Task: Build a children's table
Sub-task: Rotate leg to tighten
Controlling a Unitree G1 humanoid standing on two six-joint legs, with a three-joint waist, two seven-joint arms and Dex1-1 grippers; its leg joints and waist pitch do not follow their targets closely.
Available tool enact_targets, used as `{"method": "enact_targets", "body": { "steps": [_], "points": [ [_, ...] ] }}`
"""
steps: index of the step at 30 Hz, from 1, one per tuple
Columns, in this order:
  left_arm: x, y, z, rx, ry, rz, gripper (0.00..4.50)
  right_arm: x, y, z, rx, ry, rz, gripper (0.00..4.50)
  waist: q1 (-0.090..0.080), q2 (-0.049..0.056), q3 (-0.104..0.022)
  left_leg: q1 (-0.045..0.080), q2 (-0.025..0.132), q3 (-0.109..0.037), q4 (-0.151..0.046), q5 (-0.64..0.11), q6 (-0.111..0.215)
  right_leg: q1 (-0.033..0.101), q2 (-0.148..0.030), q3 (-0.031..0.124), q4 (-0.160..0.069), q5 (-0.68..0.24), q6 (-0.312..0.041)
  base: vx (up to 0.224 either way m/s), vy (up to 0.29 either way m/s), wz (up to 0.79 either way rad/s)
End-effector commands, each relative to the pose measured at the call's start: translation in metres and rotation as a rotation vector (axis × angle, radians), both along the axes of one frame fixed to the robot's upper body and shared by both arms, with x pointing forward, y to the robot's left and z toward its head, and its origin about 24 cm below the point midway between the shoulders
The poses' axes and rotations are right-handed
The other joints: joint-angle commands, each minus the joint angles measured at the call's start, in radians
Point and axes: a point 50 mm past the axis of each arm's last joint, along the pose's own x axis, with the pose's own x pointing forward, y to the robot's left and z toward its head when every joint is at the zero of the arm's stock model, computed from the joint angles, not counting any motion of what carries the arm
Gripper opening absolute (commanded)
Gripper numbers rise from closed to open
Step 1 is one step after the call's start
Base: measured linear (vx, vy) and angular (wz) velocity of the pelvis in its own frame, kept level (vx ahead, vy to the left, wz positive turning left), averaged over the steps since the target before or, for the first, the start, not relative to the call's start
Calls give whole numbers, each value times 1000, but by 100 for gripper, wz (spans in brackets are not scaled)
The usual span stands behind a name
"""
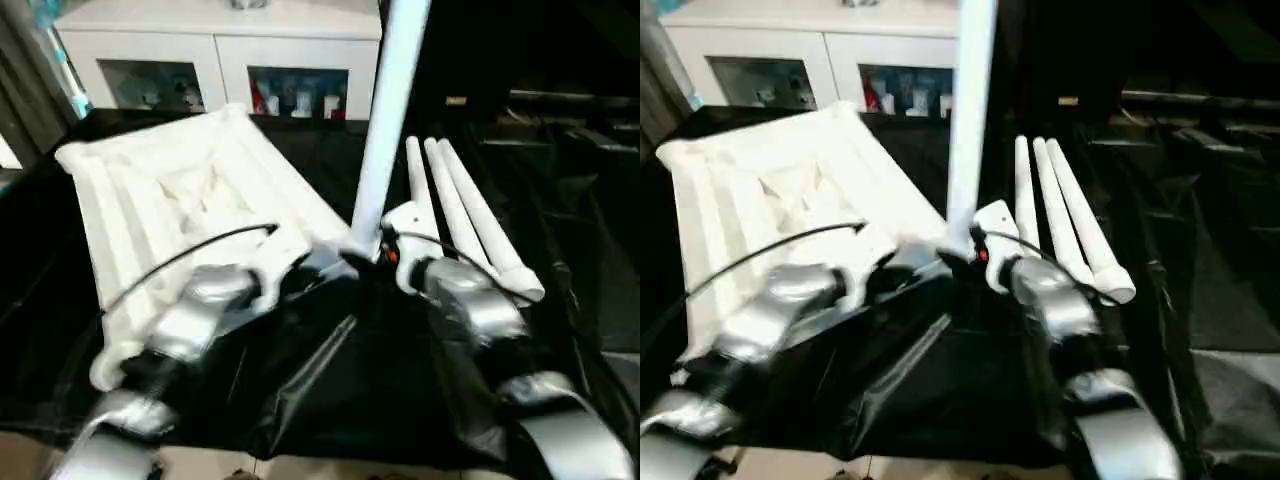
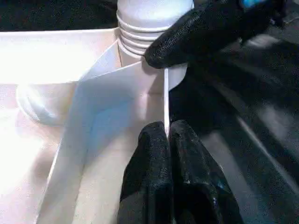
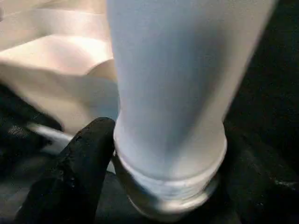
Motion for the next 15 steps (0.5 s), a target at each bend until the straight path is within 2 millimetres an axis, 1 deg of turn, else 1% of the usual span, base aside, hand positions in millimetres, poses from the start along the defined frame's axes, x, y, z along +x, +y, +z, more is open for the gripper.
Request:
{"method": "enact_targets", "body": {
  "steps": [1,2,3,4,5,7,8,10,11,12,13,15],
  "points": [
    [-14,-6,-1,-39,35,-140,0,-7,-6,2,2,17,94,350,5,-5,-73,5,30,-2,-57,-192,58,57,-61,38,-68,-159,-231,0,0,0],
    [-16,-4,-1,-38,40,-148,0,-8,-8,3,1,21,109,350,9,-4,-72,6,32,1,-56,-187,66,55,-59,38,-67,-131,-240,0,0,0],
    [-19,0,0,-38,45,-166,0,-12,-14,5,2,31,146,350,8,-4,-71,5,32,1,-56,-186,68,54,-58,37,-66,-129,-246,0,0,0],
    [-20,1,1,-38,46,-171,0,-13,-16,6,2,34,158,350,11,-5,-70,6,32,1,-56,-194,67,55,-57,36,-66,-140,-246,0,0,0],
    [-21,4,1,-37,47,-177,0,-16,-19,7,0,42,183,350,10,-4,-67,5,32,1,-59,-204,65,54,-58,36,-68,-156,-246,0,0,0],
    [-22,8,3,-35,52,-181,0,-18,-23,8,-5,53,202,350,11,-6,-67,6,31,0,-60,-227,55,55,-60,36,-71,-206,-235,0,0,0],
    [-23,10,4,-34,57,-184,0,-20,-24,9,-4,61,211,325,10,-7,-64,7,30,0,-61,-244,48,53,-60,37,-76,-244,-225,0,0,0],
    [-23,11,4,-34,58,-186,0,-21,-24,9,-3,64,214,318,8,-11,-65,7,29,-1,-61,-251,39,53,-62,38,-79,-287,-208,0,0,0],
    [-24,12,4,-33,60,-190,0,-22,-24,9,-1,68,220,312,8,-10,-65,7,29,-2,-61,-248,36,52,-62,39,-80,-297,-201,0,0,0],
    [-24,12,5,-36,63,-191,0,-23,-24,9,5,74,226,300,8,-10,-65,8,29,-2,-61,-245,35,51,-62,39,-80,-296,-200,0,0,0],
    [-25,12,5,-37,64,-192,0,-23,-23,9,8,76,228,300,8,-10,-66,7,29,-2,-61,-232,35,52,-61,39,-78,-278,-200,0,0,0],
    [-25,12,5,-40,65,-191,0,-25,-20,8,19,84,235,283,8,-10,-70,6,29,-2,-59,-211,39,53,-60,39,-74,-238,-208,0,0,0]
  ]
}}
